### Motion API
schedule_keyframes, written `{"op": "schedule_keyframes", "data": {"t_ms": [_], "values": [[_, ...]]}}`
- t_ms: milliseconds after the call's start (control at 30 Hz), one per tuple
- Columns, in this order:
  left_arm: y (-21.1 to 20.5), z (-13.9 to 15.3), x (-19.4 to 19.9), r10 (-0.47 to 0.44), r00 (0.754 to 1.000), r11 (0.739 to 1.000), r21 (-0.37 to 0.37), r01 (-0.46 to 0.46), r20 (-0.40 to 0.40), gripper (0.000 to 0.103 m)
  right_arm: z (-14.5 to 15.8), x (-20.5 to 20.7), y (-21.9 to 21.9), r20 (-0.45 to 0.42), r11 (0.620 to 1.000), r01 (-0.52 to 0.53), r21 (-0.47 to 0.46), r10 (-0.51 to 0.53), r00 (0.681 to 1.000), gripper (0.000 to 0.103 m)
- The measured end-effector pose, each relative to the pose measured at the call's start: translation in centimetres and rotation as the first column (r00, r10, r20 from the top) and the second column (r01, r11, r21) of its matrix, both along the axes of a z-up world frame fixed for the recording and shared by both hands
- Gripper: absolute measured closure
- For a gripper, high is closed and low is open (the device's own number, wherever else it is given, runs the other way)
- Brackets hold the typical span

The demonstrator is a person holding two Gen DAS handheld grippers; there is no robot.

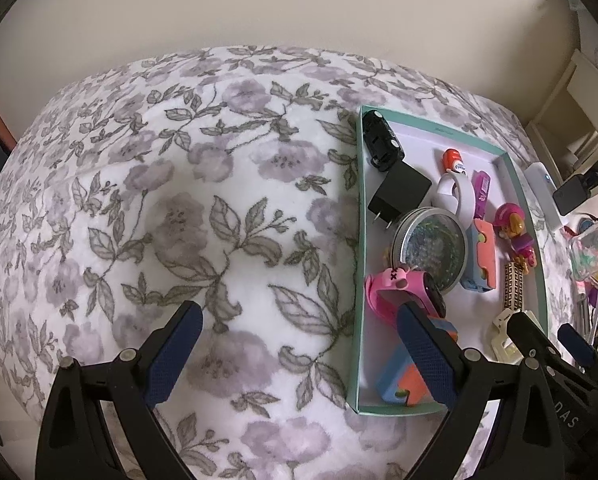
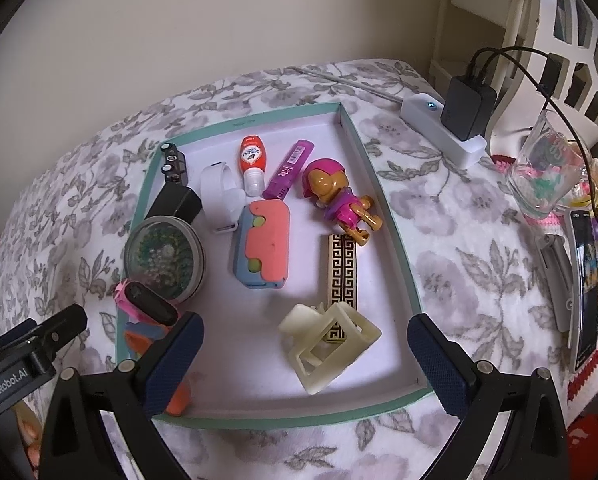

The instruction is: Organize rigid objects

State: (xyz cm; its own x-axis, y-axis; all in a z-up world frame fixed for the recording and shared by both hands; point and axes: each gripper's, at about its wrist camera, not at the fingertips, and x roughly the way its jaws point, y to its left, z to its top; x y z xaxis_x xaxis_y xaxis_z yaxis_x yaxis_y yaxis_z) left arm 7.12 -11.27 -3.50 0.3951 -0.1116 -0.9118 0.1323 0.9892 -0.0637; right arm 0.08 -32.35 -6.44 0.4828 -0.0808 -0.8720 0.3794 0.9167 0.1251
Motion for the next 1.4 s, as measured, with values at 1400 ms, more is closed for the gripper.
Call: {"op": "schedule_keyframes", "data": {"t_ms": [1400], "values": [[5.2, 6.1, -9.0, -0.03, 0.984, 0.997, 0.076, 0.016, 0.178, 0.005, 8.5, -8.2, 6.0, 0.182, 0.998, -0.013, 0.055, 0.003, 0.983, 0.0]]}}
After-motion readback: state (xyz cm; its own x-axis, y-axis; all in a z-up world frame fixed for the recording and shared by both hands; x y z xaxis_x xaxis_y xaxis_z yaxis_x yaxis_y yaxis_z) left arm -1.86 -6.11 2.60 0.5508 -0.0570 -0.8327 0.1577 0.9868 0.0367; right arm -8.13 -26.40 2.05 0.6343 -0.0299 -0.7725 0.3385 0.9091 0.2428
